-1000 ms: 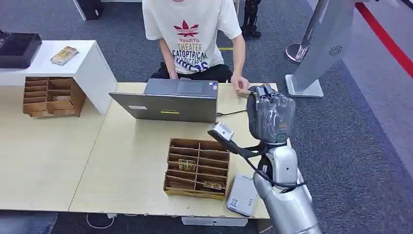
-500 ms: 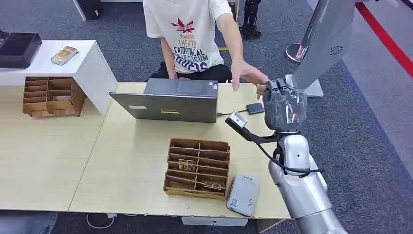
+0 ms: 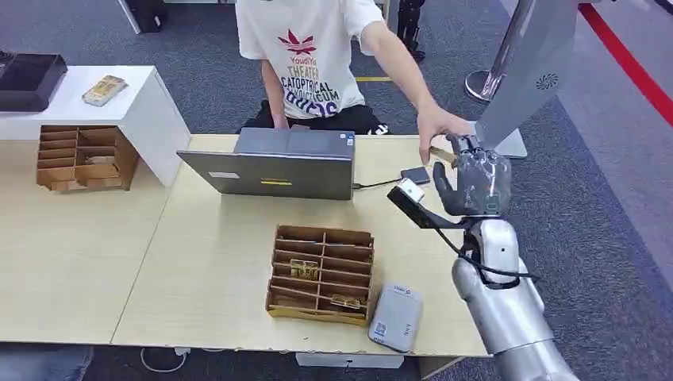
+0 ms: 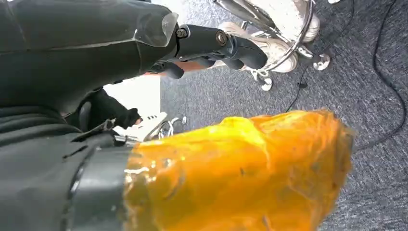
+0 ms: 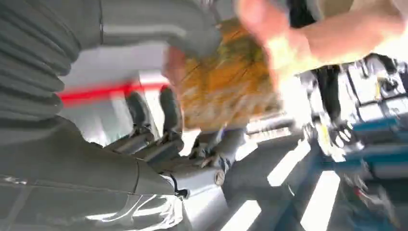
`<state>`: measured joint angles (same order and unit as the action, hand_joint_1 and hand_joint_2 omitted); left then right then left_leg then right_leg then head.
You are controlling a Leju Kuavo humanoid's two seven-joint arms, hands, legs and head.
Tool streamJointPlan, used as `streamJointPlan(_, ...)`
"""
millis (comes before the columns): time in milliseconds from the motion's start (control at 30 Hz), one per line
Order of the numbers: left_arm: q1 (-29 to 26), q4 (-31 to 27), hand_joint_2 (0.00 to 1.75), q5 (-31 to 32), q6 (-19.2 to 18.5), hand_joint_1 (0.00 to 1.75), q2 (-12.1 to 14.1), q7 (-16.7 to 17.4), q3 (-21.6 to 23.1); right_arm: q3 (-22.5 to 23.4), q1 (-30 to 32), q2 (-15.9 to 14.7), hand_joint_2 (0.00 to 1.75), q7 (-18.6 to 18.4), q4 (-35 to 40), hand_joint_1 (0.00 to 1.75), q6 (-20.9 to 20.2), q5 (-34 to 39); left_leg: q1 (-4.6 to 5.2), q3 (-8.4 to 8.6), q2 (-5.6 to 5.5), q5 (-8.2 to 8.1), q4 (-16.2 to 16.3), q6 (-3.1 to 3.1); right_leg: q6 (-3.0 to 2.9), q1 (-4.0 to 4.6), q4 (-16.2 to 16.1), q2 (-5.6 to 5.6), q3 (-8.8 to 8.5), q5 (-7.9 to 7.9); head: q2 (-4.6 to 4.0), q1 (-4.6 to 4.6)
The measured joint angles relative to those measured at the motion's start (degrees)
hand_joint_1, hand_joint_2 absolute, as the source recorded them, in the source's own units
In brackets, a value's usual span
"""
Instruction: Pass the card to the sensor for recognition and then transmit it.
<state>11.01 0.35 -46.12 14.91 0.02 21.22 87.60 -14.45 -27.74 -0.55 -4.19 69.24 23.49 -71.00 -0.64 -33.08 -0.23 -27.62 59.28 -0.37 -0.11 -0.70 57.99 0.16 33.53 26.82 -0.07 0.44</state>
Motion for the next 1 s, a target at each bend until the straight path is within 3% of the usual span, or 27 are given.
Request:
streamJointPlan(233,0.0,0.0,0.0,-1.7,0.0,0.0,0.0,0.1,0.0,0.5,3.1,2.9,0.0,4.3,3.3,0.0,-3.0,12.6,0.0,-0.01,0.0,-0.01,0.0,0.0,0.0,0.0,0.0,0.0,0.01,0.01,0.0,-0.02)
streamJointPlan(467,0.0,0.0,0.0,-2.1,0.0,0.0,0.0,-0.2,0.0,0.4,4.7,4.6,0.0,4.9,5.9,0.0,-3.2,14.0,0.0,-0.02,0.01,0.0,0.0,0.0,0.0,0.0,0.0,0.01,0.03,0.02,0.0,-0.02)
streamJointPlan(500,0.0,0.0,0.0,-2.1,0.0,0.0,0.0,-0.2,0.0,0.4,4.8,4.7,1.75,4.9,6.1,0.0,-3.2,14.0,0.0,-0.02,0.01,0.0,0.0,0.0,0.0,0.0,0.0,0.0,0.02,0.01,0.0,0.0)
streamJointPlan(700,0.0,0.0,0.0,-3.7,0.0,0.0,0.1,-1.0,0.0,0.1,6.9,5.8,1.75,7.0,8.7,0.0,-3.9,19.1,0.0,-0.02,-0.01,0.0,0.0,0.0,-0.01,0.0,0.0,-0.01,0.02,0.01,0.0,-0.02)
streamJointPlan(867,-0.3,0.0,0.0,-7.9,0.0,0.0,0.4,-3.5,0.0,-3.3,13.5,7.1,1.75,10.6,17.4,0.0,-2.4,29.4,0.0,-0.02,-0.02,-0.05,-0.1,-0.02,-0.05,0.0,0.0,-0.02,0.04,0.11,0.0,-0.04)
streamJointPlan(1000,-1.0,0.0,0.0,-11.0,0.0,0.0,0.6,-5.3,0.0,-6.9,19.2,7.0,1.75,12.4,23.9,0.0,0.0,32.0,-0.01,-0.01,-0.01,-0.12,-0.1,-0.11,-0.09,0.01,0.0,-0.01,0.07,0.16,0.0,-0.02)
